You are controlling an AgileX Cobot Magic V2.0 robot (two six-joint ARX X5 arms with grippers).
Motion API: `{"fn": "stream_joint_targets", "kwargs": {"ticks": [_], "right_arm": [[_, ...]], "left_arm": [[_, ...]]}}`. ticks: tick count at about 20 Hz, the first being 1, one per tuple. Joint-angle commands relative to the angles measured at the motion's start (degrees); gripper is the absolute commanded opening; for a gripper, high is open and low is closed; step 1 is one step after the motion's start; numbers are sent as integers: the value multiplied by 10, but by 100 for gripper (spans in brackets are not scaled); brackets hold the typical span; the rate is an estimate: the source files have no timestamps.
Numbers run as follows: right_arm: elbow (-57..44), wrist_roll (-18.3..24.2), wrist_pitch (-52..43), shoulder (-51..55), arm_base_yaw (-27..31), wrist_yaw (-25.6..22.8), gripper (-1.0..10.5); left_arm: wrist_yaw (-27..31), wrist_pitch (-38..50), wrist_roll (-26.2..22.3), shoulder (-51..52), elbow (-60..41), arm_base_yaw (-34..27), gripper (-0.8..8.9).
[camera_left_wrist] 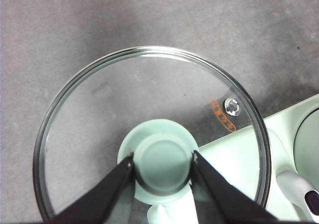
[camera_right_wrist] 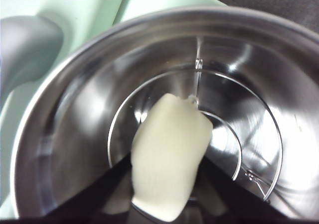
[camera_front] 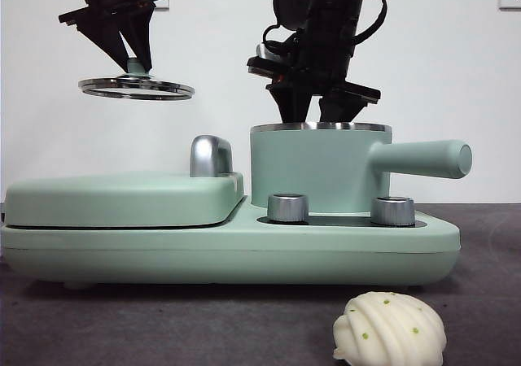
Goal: Put the buns in a small steamer
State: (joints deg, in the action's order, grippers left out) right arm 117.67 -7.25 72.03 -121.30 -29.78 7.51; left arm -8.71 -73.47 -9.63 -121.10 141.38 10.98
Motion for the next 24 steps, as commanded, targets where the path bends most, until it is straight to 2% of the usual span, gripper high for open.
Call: {"fn": "stream_joint_targets", "kwargs": {"ticks": [1,3,5,8,13,16,20,24], "right_arm": [[17,7,-7,-19,-3,1,345],[17,7,-10,-19,-3,0,424],[18,9,-15,-18,-3,2,456],[39,13,-9,-11,-1,2,464],[124,22,92,7,-1,0,464],[118,19,94,48,-5,-1,464],[64,15,94,137,-24,0,464],[-83,8,94,269,-47,-1,464]], "left_arm": [[-1,15,2,4,27,-2,87],[-1,15,2,4,27,-5,87],[-1,15,2,4,27,-6,87],[-1,15,2,4,27,-9,87],[-1,14,3,4,27,-12,87],[-1,14,3,4,27,-12,87],[-1,13,11,4,27,-12,87],[-1,13,11,4,27,-12,87]]}}
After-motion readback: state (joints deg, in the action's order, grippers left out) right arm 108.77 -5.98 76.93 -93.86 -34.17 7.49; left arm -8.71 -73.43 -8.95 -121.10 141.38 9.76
